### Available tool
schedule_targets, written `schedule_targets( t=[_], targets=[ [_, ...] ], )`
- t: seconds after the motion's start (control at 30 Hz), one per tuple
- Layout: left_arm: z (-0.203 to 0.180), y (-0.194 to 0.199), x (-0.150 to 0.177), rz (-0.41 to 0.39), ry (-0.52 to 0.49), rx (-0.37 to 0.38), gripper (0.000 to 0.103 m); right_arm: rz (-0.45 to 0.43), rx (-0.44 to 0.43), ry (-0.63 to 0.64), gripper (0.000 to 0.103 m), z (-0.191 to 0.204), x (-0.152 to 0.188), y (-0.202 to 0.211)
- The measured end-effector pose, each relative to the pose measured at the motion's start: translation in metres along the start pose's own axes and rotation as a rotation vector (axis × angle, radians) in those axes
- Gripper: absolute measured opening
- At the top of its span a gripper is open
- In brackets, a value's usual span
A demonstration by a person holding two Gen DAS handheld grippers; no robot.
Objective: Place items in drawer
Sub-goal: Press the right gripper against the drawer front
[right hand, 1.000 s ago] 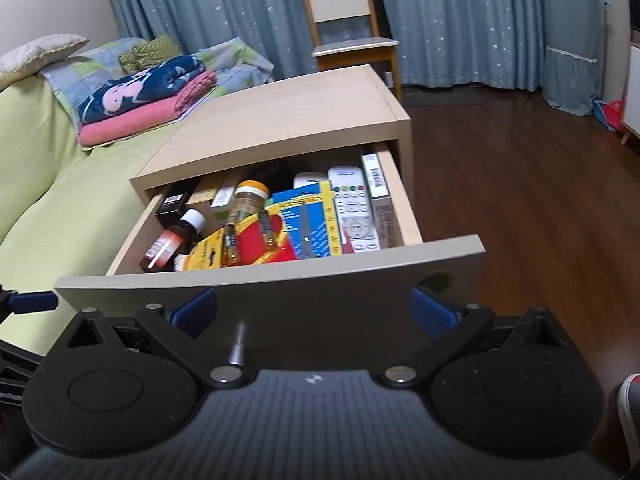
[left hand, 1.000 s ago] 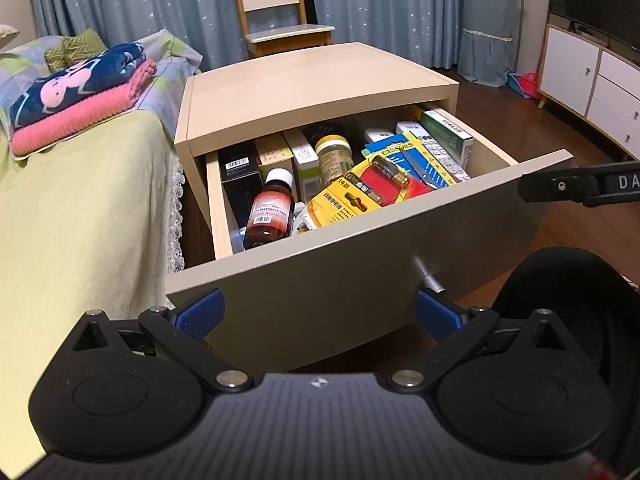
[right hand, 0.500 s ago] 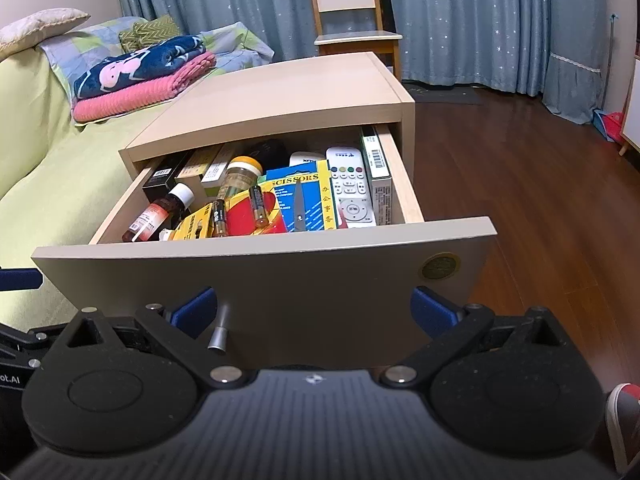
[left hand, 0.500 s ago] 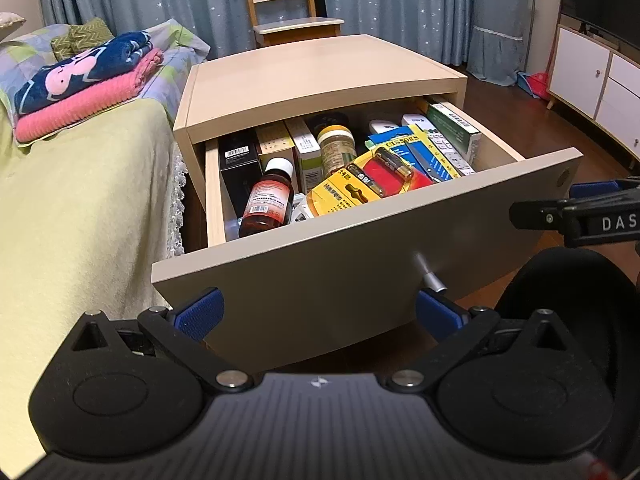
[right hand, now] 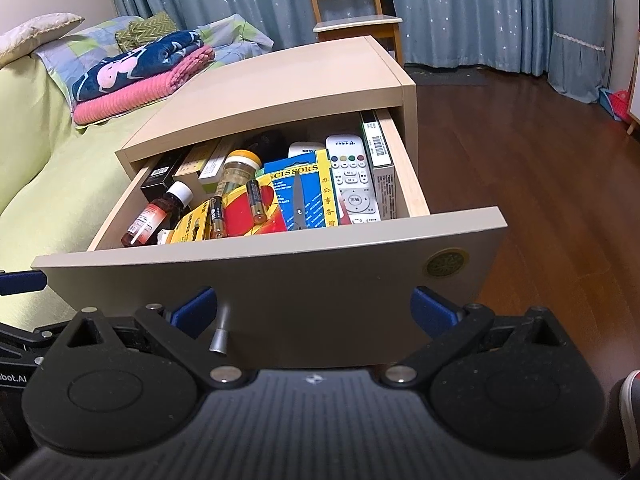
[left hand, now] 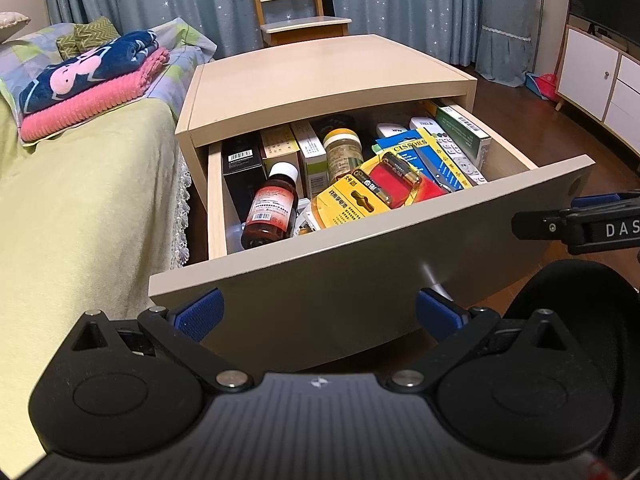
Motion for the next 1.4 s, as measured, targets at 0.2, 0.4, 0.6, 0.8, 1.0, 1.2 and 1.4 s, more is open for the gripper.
schedule_targets(
  t=[0.2,0.4,0.6,0.8,1.0,1.2,1.4],
  targets=[
    [0.0,-0.005,-0.003,0.008,0.004,-0.009,0.102,0.013,-0.012,-0.013,0.102,-0.001,-0.004,-0.007],
    [0.0,-0.011,-0.004,0.026,0.021,-0.013,0.102,0.014,-0.013,-0.027,0.102,-0.005,-0.008,-0.012],
    [-0.001,-0.015,-0.005,0.029,0.04,-0.017,0.102,0.019,-0.016,-0.042,0.102,-0.007,-0.01,-0.017],
    [-0.001,-0.018,-0.007,0.033,0.052,-0.024,0.102,0.018,-0.018,-0.045,0.102,-0.007,-0.013,-0.021],
    [-0.002,-0.023,-0.007,0.043,0.054,-0.023,0.102,0.018,-0.019,-0.048,0.102,-0.007,-0.015,-0.024],
    [-0.003,-0.027,-0.008,0.048,0.056,-0.025,0.102,0.016,-0.017,-0.056,0.102,-0.01,-0.01,-0.02],
    [-0.004,-0.031,-0.008,0.052,0.055,-0.03,0.102,0.016,-0.015,-0.053,0.102,-0.01,-0.01,-0.022]
  ],
)
Point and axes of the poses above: each gripper's, at about its wrist camera, not at the fingertips, and y roughly against the way its jaws point, z to its left, x to its underside, the point moved 6 cm from there along -y, roughly the way its jaws point, and after that the axes turned 6 degrees about x, right-handed, at the moved point
